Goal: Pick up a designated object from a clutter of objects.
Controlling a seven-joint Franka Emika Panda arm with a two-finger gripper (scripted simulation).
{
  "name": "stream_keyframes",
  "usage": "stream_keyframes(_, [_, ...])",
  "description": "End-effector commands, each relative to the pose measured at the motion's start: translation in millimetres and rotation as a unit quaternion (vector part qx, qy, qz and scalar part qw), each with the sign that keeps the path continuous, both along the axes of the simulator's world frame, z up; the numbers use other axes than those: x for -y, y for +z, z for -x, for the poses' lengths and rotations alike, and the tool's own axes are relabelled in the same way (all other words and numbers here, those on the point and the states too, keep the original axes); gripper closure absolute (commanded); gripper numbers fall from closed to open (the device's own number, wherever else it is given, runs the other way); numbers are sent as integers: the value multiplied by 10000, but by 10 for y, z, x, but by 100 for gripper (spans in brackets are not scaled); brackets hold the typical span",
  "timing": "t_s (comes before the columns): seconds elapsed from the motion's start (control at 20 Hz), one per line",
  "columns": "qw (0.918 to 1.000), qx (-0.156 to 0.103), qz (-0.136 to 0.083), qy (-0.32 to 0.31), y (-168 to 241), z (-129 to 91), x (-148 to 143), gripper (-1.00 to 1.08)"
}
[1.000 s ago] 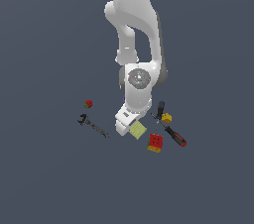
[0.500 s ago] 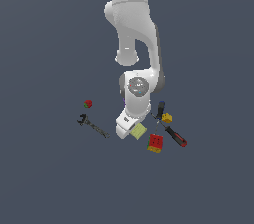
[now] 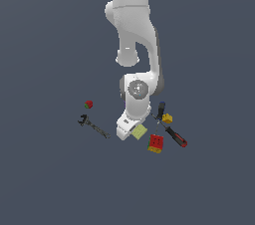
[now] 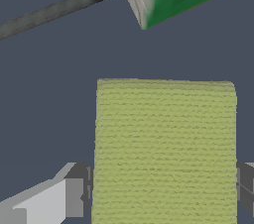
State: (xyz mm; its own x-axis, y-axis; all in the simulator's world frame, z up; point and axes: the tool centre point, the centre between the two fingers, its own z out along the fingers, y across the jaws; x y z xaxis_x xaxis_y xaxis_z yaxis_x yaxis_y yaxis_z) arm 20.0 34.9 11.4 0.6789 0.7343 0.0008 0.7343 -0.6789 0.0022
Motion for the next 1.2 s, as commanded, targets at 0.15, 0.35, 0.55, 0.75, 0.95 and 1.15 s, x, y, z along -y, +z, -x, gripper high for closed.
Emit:
stream_keyframes(0.15, [10000, -11, -4, 7, -16, 8, -13, 108])
stream_keyframes(0.35, [10000, 2, 0, 2, 12, -2, 4, 108])
stream_keyframes(0.55, [10000, 2, 0, 2, 102, -12, 51, 108])
stream_keyframes(0.75, [10000, 2, 0, 2, 286, -32, 147, 108])
stream_keyframes(0.95, [10000, 0, -1, 5, 561, -64, 287, 108])
stream_keyframes(1.15, [10000, -1, -4, 6, 918, -105, 468, 108])
